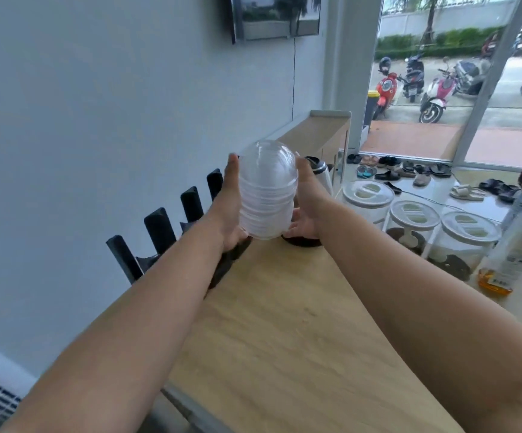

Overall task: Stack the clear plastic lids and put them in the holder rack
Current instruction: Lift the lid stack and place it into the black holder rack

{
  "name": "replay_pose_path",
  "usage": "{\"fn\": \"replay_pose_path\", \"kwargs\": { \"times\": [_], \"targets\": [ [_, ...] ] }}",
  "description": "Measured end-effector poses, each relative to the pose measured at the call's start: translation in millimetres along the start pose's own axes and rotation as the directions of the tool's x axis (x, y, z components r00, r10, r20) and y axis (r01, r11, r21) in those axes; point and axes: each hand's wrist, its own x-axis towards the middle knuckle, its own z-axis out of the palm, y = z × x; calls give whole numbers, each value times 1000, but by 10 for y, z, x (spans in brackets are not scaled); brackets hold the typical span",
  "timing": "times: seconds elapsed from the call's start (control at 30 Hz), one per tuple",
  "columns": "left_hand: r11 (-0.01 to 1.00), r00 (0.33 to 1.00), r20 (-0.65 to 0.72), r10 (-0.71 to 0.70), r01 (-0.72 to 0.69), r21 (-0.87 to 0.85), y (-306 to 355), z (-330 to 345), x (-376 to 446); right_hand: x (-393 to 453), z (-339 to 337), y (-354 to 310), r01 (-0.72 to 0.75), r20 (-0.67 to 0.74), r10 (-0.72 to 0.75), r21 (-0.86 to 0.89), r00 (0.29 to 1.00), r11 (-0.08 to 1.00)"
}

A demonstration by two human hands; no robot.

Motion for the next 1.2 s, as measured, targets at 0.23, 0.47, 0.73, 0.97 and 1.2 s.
{"fn": "replay_pose_path", "kwargs": {
  "times": [0.23, 0.47, 0.73, 0.97, 1.2],
  "targets": [
    [995, 999, -44, 11, -7, 95, 681, -797, 541, 317, 801, -538, 70, 25, -69, -31, 997, 997],
    [959, 996, -76, -40, 59, 277, 772, -1286, 1228, 919, 1237, -666, -5, -73, -2, -102, 997, 995],
    [854, 987, -33, -155, 150, 497, 670, -1724, 1866, 1480, 1391, -540, -27, -161, 10, -99, 987, 995],
    [873, 975, 180, -127, 23, 488, 398, -1871, 2128, 1568, 1306, -401, -67, -229, 35, -134, 973, 989],
    [880, 957, 266, -115, -26, 474, 399, -1936, 2233, 1709, 1465, -370, -49, -330, 24, -68, 944, 996]
  ]
}}
